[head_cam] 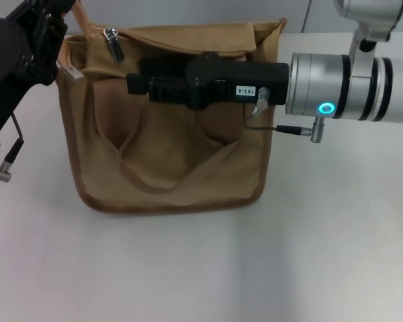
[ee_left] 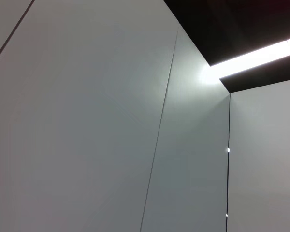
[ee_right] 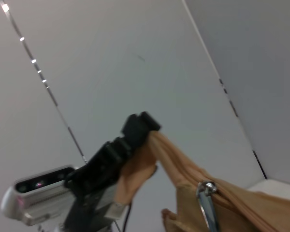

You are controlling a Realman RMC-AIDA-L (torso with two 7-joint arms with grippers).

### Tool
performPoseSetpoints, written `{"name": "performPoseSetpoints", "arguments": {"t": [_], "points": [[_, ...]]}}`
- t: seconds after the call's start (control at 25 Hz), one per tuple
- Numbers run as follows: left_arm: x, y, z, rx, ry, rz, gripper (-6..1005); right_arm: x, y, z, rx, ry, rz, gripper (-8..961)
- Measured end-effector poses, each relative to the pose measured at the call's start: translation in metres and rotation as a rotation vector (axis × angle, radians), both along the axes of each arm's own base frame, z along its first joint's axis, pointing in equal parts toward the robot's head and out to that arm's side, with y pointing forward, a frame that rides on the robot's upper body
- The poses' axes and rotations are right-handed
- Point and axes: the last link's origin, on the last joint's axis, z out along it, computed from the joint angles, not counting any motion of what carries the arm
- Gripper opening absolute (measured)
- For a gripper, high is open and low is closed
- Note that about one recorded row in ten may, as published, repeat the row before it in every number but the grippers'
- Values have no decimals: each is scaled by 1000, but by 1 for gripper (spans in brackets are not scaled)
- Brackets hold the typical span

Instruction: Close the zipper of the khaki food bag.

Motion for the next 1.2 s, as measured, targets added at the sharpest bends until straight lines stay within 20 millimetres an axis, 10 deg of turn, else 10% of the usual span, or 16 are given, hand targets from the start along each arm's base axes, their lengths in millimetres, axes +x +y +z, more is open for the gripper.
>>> {"name": "performPoseSetpoints", "arguments": {"t": [1.2], "points": [[12,10,-4,-2,-7,-20,77,-22,-4,3,-46,74,49,591]]}}
